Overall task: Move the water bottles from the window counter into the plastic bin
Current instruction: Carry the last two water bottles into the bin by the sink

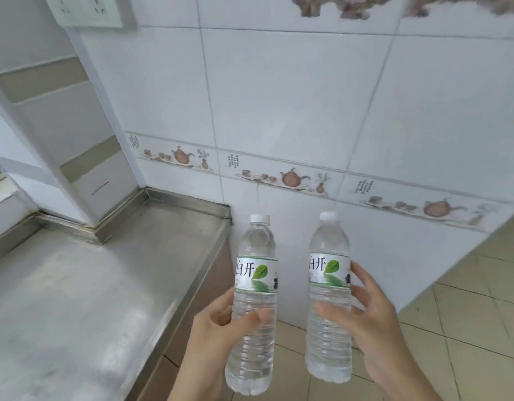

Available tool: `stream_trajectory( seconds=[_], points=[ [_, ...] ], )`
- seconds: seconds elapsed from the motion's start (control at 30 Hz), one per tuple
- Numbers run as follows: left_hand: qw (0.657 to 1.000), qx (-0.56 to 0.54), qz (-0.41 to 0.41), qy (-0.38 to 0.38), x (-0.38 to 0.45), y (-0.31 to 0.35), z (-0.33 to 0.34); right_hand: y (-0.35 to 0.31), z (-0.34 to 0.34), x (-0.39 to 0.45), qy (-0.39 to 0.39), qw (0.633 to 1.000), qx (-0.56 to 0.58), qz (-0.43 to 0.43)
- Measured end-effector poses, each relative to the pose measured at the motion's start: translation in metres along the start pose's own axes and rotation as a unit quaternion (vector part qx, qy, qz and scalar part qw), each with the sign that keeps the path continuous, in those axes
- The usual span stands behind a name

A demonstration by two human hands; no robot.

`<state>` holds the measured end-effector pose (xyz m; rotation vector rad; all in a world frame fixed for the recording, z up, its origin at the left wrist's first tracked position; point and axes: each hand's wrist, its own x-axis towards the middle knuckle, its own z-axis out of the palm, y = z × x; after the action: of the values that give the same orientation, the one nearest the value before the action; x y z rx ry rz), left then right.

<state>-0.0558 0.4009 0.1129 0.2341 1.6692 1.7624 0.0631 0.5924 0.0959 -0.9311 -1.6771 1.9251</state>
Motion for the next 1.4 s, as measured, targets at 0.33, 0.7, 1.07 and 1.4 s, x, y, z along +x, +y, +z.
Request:
stream_trajectory(
  seconds=[0.33, 0.7, 1.07, 1.4],
  points=[
    [0.978, 0.071, -0.048, -0.191, 0.025, -0.013, 0.181, -0.015, -0.167, -0.041, 0.185, 0.979, 0.086, -0.012],
    [0.919, 0.129, -0.096, -0.359, 0.084, -0.023, 0.373, -0.030, -0.317, -0.023, 0.356, 0.927, 0.111, -0.037],
    [0.874, 0.159, -0.090, -0.450, 0.143, -0.025, 0.576, -0.056, -0.469, 0.021, 0.465, 0.874, 0.131, -0.052],
    [0.864, 0.163, -0.084, -0.469, 0.165, -0.056, 0.754, -0.052, -0.639, 0.060, 0.508, 0.849, 0.141, -0.046]
  ],
)
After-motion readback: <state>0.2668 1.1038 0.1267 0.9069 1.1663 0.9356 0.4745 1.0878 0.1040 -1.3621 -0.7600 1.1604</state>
